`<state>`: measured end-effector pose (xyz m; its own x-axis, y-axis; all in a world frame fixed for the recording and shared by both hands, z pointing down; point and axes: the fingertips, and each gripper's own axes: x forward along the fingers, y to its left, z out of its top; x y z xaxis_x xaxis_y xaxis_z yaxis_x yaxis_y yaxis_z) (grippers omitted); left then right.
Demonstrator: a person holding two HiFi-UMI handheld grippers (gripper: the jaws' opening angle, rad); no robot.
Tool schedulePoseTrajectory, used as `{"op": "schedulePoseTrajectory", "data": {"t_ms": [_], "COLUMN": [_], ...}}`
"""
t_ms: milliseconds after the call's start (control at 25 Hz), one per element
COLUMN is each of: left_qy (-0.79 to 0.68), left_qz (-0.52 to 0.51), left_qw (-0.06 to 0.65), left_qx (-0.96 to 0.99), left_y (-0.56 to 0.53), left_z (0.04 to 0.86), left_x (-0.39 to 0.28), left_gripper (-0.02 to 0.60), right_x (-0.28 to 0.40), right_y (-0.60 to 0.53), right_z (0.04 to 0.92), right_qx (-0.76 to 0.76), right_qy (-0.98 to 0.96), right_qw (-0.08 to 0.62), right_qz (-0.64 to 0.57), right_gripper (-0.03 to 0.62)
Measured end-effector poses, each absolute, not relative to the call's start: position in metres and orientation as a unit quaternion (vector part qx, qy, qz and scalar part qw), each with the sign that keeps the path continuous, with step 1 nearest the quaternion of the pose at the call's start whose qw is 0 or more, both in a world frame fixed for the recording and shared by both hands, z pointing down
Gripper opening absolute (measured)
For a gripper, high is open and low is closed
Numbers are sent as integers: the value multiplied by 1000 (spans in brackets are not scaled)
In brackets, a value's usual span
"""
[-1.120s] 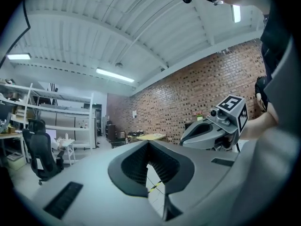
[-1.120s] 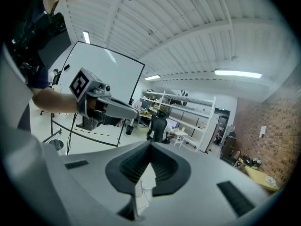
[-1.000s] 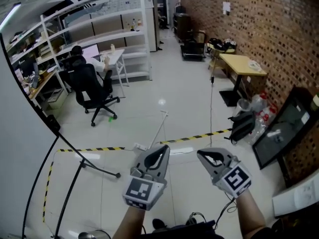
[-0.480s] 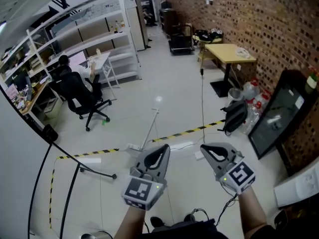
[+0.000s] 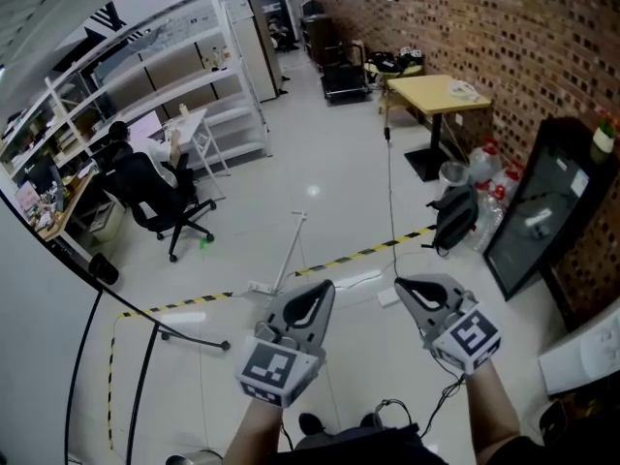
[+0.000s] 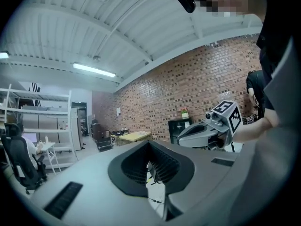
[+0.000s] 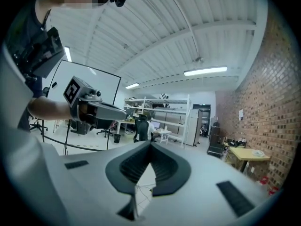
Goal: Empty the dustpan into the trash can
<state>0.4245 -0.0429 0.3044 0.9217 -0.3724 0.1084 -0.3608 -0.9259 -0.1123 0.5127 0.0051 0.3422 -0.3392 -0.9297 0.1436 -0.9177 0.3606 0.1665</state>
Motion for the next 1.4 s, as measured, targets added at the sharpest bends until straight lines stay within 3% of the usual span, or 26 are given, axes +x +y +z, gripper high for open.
{"op": "schedulePoseTrajectory", "data": {"t_ms": [440,1400], "left_qy": [190,189], "left_qz": [-61,-19], "left_qw": [46,-19], "left_qx": [-979,-982], "left_y": [-50,-210], "left_z": [307,332], "left_x": [441,393], "left_gripper": [-2,-2], "right_x": [523,472], "right_y": [1,-156], "right_z": [336,355], "right_qx": [568,565], "right_qy": [-819,-809], "right_qw": [82,159], "right_qz": [-23,-19], "right_gripper": [6,6]}}
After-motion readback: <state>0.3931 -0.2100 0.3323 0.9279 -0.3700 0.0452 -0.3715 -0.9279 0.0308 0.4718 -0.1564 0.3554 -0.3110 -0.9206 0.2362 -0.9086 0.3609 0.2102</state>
